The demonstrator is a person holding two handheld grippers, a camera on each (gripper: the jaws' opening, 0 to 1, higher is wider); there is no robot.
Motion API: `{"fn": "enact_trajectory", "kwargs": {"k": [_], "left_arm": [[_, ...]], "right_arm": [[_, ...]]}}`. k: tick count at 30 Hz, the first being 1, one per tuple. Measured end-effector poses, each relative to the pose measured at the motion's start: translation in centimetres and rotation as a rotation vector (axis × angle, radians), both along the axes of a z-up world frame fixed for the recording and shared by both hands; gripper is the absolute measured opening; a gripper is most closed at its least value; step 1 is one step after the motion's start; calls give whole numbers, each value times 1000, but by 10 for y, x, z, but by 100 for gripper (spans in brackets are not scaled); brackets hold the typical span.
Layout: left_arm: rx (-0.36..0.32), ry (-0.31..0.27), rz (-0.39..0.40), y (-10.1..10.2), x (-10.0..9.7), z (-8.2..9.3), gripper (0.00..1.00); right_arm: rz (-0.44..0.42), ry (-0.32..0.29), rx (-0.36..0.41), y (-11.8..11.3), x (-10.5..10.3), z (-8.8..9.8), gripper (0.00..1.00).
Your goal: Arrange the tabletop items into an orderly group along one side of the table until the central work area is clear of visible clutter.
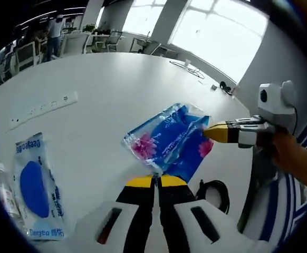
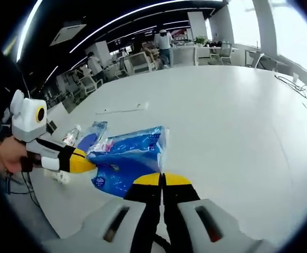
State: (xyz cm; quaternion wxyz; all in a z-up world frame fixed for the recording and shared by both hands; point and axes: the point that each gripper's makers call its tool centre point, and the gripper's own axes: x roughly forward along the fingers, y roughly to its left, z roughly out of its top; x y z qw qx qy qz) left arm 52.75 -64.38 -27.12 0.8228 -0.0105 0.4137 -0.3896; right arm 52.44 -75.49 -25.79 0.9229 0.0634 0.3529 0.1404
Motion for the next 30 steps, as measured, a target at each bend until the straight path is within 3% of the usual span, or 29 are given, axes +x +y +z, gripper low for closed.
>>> {"fn": "enact_trajectory", "kwargs": {"k": [13, 30], "left_arm": [[57, 34, -94, -33, -7, -39, 0], [87, 74, -117, -35, -10, -62, 0]], "right_arm": [[-68, 59, 16, -34, -17, -43, 0], [-73, 113, 7, -38, -19, -67, 0]]}}
